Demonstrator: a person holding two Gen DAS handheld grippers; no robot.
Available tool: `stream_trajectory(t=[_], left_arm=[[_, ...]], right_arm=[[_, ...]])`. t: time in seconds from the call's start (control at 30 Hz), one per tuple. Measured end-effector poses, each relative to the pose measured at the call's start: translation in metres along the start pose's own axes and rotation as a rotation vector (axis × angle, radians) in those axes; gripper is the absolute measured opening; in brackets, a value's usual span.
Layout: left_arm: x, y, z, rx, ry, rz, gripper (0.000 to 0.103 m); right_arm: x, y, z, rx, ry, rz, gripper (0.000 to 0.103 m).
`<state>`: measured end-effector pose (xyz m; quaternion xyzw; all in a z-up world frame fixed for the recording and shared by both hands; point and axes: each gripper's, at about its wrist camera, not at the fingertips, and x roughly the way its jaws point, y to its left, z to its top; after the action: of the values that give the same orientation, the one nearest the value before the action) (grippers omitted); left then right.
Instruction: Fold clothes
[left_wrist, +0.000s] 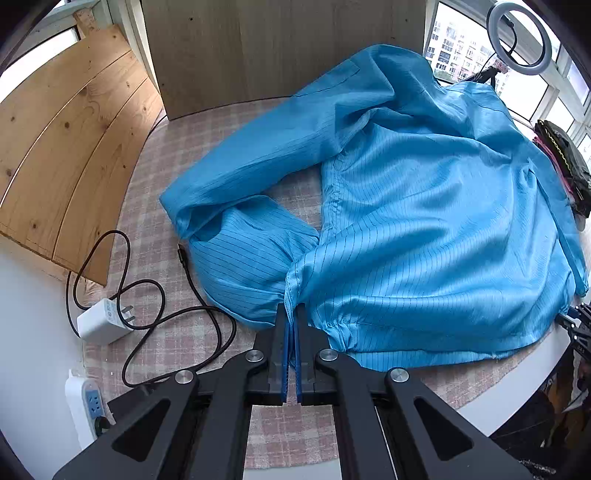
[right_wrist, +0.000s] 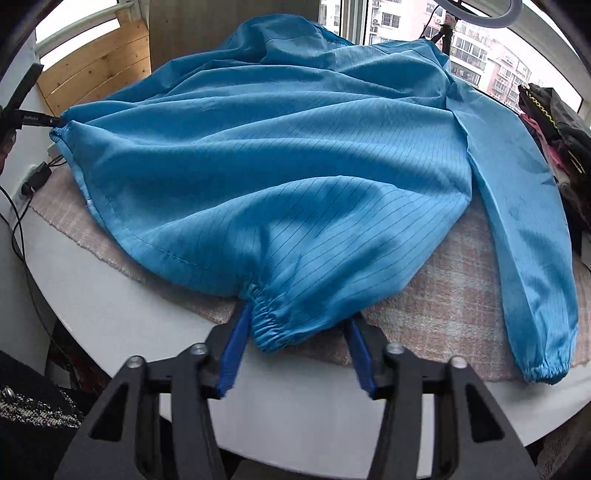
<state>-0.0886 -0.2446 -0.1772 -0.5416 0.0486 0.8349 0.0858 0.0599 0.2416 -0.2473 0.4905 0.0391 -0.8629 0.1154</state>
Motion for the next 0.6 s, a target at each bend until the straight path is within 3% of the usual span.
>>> stream_trajectory(t=[0.2, 0.33, 0.47, 0.6], left_arm=[[-0.031, -0.031, -0.024, 0.021, -0.018, -0.009, 0.001], [-0.062, -0.055, -0.054, -0.004, -0.042, -0.03, 0.002], [-0.082, -0.09, -0.101, -0.003, -0.016, -0.038, 0.002], [-0.094, -0.124, -0.155, -0.032, 0.023, -0.058, 0.002]], right_arm=[[-0.035, -0.024, 0.035, 0.003, -0.076, -0.011, 0.01], [-0.089, -0.045, 0.047, -0.053, -0.111, -0.01, 0.01], [-0.134, -0.06, 0.039, -0.1, -0.094, -0.003, 0.01], [-0.161, -0.078, 0.005, -0.15, -0.045, -0.011, 0.01]])
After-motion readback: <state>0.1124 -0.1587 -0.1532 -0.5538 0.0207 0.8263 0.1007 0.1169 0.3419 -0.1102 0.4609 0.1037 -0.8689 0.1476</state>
